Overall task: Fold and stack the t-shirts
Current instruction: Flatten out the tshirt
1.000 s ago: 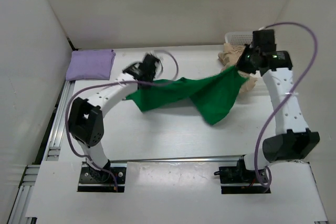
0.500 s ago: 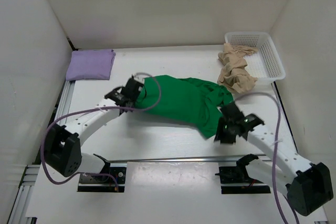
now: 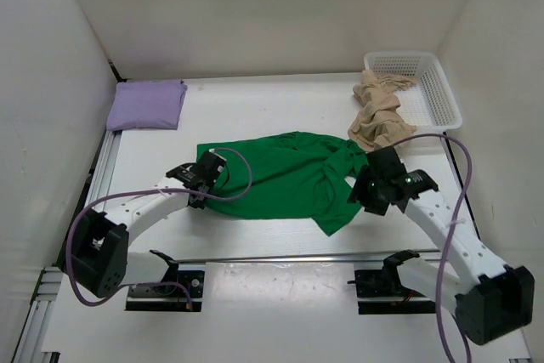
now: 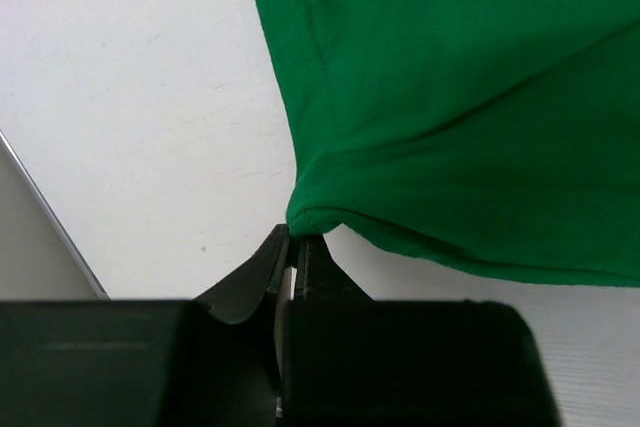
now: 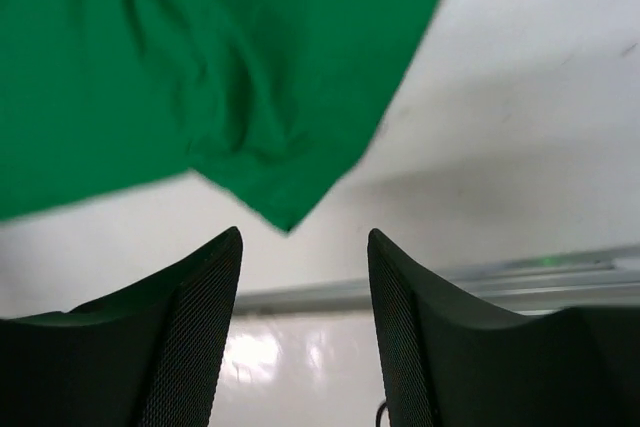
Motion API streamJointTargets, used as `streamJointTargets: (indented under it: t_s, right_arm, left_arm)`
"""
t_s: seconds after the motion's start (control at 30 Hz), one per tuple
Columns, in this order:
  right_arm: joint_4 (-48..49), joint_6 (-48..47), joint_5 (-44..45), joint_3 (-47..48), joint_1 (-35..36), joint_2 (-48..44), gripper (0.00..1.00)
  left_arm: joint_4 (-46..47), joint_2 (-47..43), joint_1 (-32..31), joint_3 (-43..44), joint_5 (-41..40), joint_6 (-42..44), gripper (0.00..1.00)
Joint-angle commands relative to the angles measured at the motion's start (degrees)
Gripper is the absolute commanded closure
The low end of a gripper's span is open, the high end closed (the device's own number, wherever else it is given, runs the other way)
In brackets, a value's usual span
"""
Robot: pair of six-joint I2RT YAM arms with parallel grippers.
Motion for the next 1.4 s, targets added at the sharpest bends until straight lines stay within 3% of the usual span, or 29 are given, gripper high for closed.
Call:
streamJointTargets:
  t_s: [0.0,0.13,0.3,0.7,0.73,0.77,0.83,0.87,0.93,1.03,1.13,1.23,1.27,1.3,1.37]
  right_arm:
    - [4.1,-5.3,2.6,1.7,-7.4,8.3,0.4]
    - [6.8,-11.3,0.5,6.8,-12.0,20.6,0.36]
    - [10.8,-15.7,-1.9,8.6,-12.5,30.4,0.29]
    - [14.9,-16.8,0.1,7.2,-13.0,37.8,0.27]
    - [15.6,-16.8,-0.4,7.2,-13.0,37.8,0.3]
    - [16.4,-16.8,-0.9,7.2,-13.0,38.5,0.43]
    - [16.4,-16.8,-2.8,5.9,-13.0,39.1,0.57]
    - [17.1,-16.8,-3.9,5.9,-13.0,39.1,0.76]
    - [17.1,-16.8,-6.9,5.3,-13.0,38.5,1.0]
    - [17.1,-16.8,-11.5,6.3,-13.0,35.8,1.0]
    - [14.2,-16.8,-16.7,18.7,-13.7,36.8,1.0]
    - [4.8,-16.8,-18.6,48.5,-16.1,45.7,1.0]
    - [1.8,-16.1,-19.6,69.0,-16.8,48.9,1.0]
    - [-3.4,-15.2,-20.2,80.0,-18.6,55.3,1.0]
    - [-4.7,-9.8,-22.0,98.2,-21.1,59.6,1.0]
  left_arm:
    - [1.0,-1.8,1.6,0.4,1.1,-0.2,0.9]
    - [1.0,-2.8,2.1,-0.1,1.1,-0.2,0.9]
    - [0.5,-4.7,3.3,-0.1,1.1,-0.2,0.9]
    - [0.5,-4.7,4.9,-0.1,1.1,-0.2,0.9]
    - [0.5,-4.7,4.9,-0.1,1.1,-0.2,0.9]
    - [0.5,-4.2,5.6,0.4,1.1,-0.2,0.9]
    - [0.5,-4.2,5.6,0.4,1.1,-0.2,0.9]
    - [0.0,-4.2,5.6,0.4,1.1,-0.2,0.9]
    - [0.0,-4.2,6.2,0.9,1.1,-0.2,0.9]
    - [0.0,-3.1,7.7,0.9,1.7,-0.2,0.9]
    - [0.0,-0.2,11.0,8.4,2.8,-0.2,0.9]
    - [0.0,9.2,16.8,30.1,3.3,-0.2,0.9]
    - [-0.6,15.3,19.1,44.7,2.6,-0.2,0.9]
    - [-0.6,18.5,20.0,52.7,1.9,-0.2,0.9]
    - [-1.1,27.6,21.1,68.7,-0.3,-0.2,0.9]
